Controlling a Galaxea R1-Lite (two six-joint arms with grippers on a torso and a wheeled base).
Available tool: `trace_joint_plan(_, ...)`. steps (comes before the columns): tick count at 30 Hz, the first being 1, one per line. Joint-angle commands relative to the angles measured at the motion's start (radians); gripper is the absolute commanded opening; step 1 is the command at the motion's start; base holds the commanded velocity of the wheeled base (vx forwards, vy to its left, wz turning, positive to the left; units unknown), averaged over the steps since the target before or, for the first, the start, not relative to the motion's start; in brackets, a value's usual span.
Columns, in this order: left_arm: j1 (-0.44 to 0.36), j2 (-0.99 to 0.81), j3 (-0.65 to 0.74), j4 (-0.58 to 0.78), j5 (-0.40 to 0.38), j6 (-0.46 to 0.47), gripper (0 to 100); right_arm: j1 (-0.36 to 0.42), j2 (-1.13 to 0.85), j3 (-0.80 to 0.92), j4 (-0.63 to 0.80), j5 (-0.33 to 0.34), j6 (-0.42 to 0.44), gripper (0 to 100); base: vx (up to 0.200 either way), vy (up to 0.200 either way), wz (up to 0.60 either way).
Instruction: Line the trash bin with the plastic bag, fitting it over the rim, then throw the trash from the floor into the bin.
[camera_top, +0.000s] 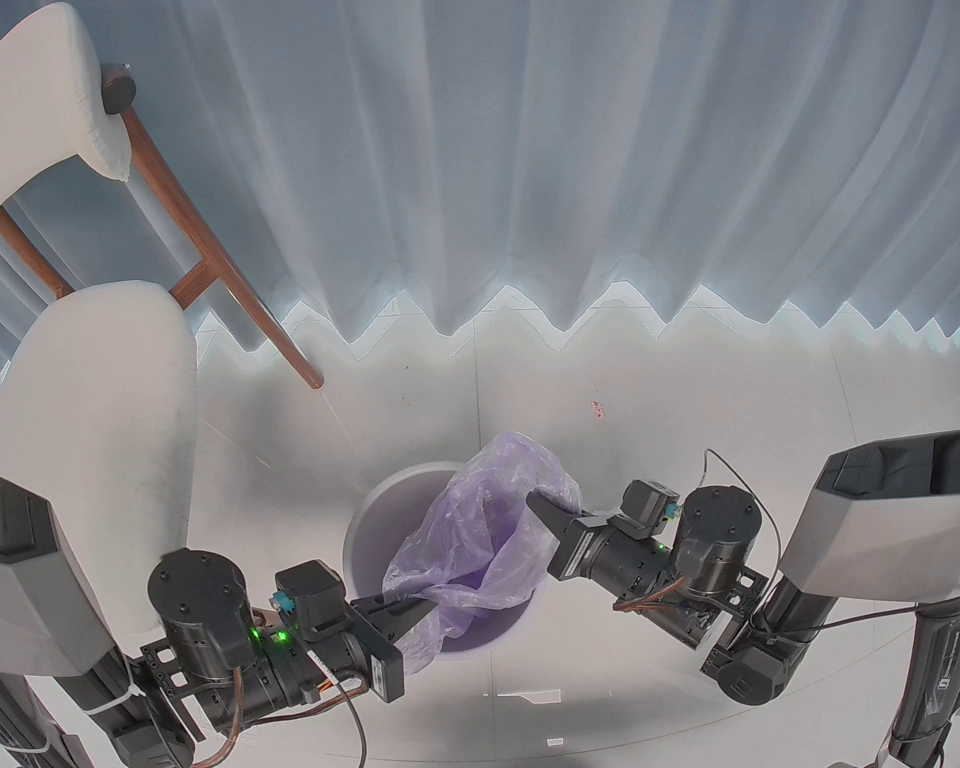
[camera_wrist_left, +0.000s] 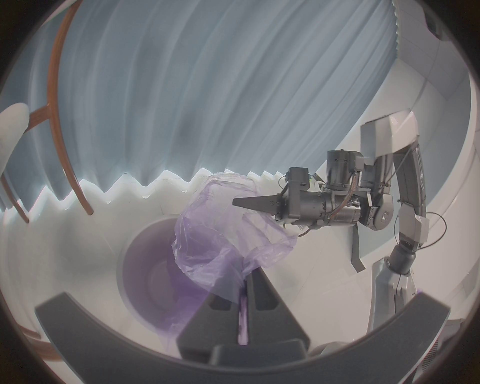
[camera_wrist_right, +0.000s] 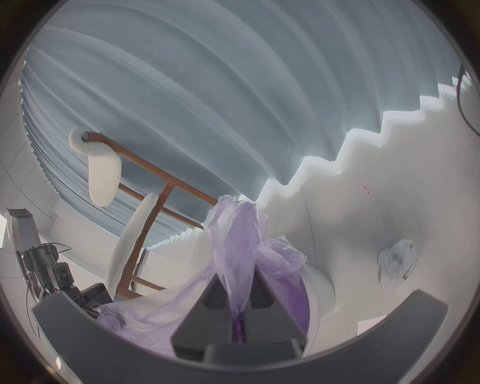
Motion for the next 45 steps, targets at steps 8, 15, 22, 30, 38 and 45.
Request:
trace_joint_plan(8,0.02,0.053,-0.062,-0.001,0.004,-0.061,100,-0.037,-0.036,-0.025,-0.02,0.001,-0.009,0,0.0,0.0,0.0)
trace_joint_plan(15,0.02,0.006,-0.094,-0.001,0.025,-0.095,100,-0.062,-0.119,0.007,-0.018,0.024,-0.001,0,0.0,0.0,0.0)
trace_joint_plan(22,0.076,-0.081,-0.143,0.002,0.042,-0.138,100,-0.059,-0.2,0.137,-0.018,0.161,-0.004,0,0.0,0.0,0.0)
trace_joint_plan(30,0.105,-0.087,-0.157,0.006,0.039,-0.176,100,-0.06,-0.197,0.137,-0.018,0.161,-0.009,0,0.0,0.0,0.0)
trace_joint_plan(38,0.128,-0.069,-0.087,0.008,-0.03,-0.222,100,-0.062,-0.196,0.137,-0.018,0.161,-0.011,0,0.0,0.0,0.0)
trace_joint_plan(45,0.129,-0.078,0.028,0.003,-0.107,-0.233,100,-0.063,-0.183,0.131,-0.018,0.161,-0.011,0,0.0,0.0,0.0)
